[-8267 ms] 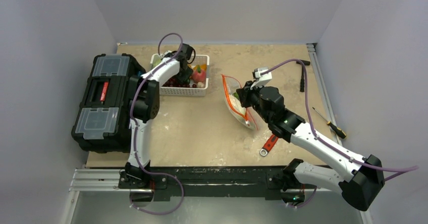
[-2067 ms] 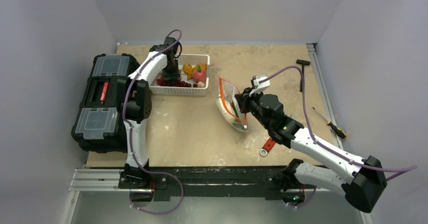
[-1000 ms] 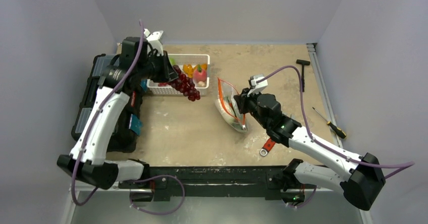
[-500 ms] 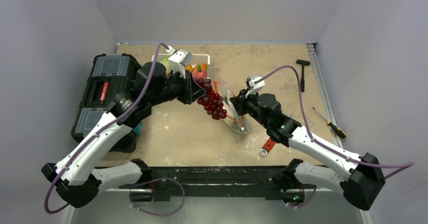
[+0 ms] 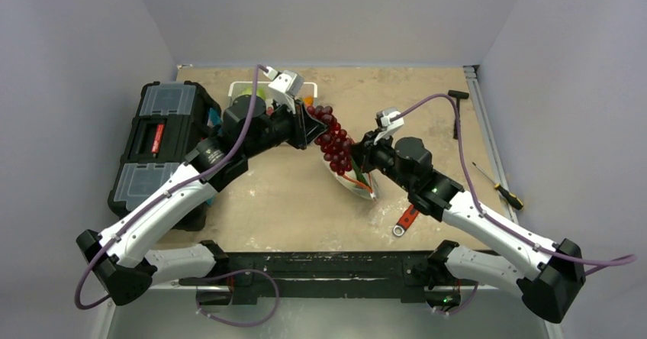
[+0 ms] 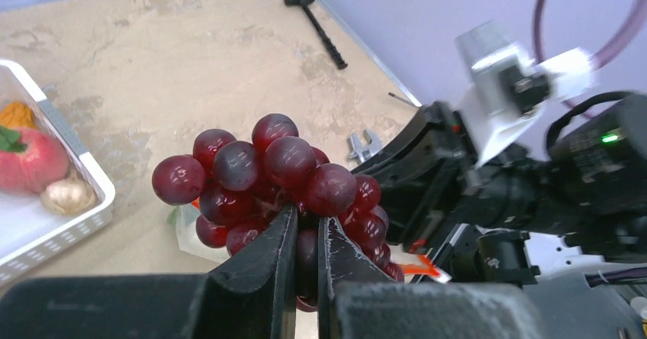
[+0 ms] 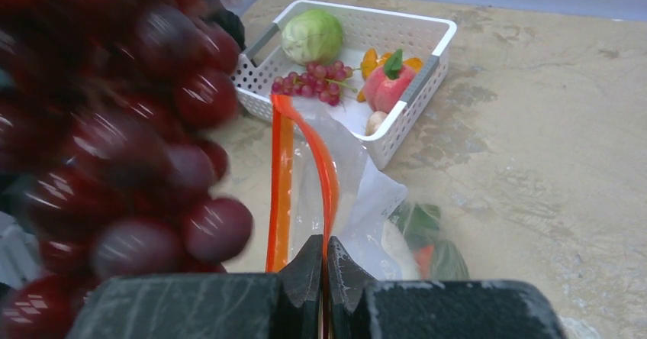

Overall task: Place the food in the zip-top bag and seal the zipper
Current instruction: Place the fake fruit in the zipper food storage bag.

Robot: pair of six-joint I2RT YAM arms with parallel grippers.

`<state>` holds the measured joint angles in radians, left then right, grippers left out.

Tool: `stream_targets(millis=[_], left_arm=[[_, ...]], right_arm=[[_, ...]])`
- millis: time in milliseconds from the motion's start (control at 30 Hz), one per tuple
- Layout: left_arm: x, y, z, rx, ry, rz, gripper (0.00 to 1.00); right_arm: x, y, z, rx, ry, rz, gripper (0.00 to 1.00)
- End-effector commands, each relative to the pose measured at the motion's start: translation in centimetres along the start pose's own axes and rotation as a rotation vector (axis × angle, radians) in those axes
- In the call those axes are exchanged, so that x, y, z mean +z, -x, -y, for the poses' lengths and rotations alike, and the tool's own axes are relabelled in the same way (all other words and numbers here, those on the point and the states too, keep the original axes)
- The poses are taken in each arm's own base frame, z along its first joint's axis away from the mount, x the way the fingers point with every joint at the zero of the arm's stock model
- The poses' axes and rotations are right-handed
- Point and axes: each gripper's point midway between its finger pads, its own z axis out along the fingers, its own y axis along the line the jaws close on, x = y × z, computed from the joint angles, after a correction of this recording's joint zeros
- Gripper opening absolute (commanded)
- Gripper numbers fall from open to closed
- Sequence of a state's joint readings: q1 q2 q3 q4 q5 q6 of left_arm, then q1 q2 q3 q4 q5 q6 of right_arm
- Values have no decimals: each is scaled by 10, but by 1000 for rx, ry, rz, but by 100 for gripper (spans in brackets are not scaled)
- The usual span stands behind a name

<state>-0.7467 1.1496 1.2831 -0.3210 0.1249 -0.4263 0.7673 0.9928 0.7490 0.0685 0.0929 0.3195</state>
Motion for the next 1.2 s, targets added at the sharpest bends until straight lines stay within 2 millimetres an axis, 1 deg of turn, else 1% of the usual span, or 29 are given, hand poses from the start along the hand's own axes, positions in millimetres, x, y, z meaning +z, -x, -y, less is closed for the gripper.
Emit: stream_targets(millis=[0, 100, 133, 200, 267, 300, 333, 433, 533, 600, 667, 733, 800, 867, 1000, 1167], left_arm=[[8, -2, -5, 5, -9, 84, 0], [14, -11, -6, -13, -37, 120, 0], [16, -10, -5, -20, -49, 146, 0], [18, -15, -6, -51, -65, 176, 0], [17, -19, -6, -82, -74, 204, 0], [14, -17, -5, -93, -76, 228, 0], [10, -14, -6, -104, -73, 250, 0], [-5, 3, -1, -140, -74, 329, 0], [-24, 24, 13, -200, -126, 413, 0], [-34, 34, 21, -238, -169, 458, 0], [-41, 42, 27, -266, -205, 499, 0], [-45, 45, 32, -277, -232, 520, 0], [-45, 43, 33, -280, -247, 532, 0], [-42, 36, 33, -285, -263, 544, 0], [-40, 22, 20, -302, -252, 607, 0], [-36, -4, 10, -291, -238, 599, 0]], right_arm=[[-14, 38, -33, 102, 121, 64, 0], [-15, 42, -42, 184, 155, 57, 0], [-15, 45, -45, 211, 163, 59, 0], [-14, 48, -48, 255, 165, 57, 0], [-11, 49, -50, 297, 168, 47, 0], [-9, 48, -52, 319, 170, 39, 0], [-7, 47, -53, 339, 171, 33, 0], [-3, 46, -55, 398, 176, 23, 0], [-3, 49, -60, 457, 201, 33, 0], [-4, 52, -64, 501, 215, 37, 0], [-4, 55, -67, 540, 228, 37, 0], [-3, 58, -70, 580, 242, 34, 0], [-4, 59, -73, 622, 259, 33, 0], [-5, 61, -74, 678, 274, 33, 0], [-11, 67, -75, 800, 317, 48, 0], [-14, 73, -73, 899, 346, 59, 0]])
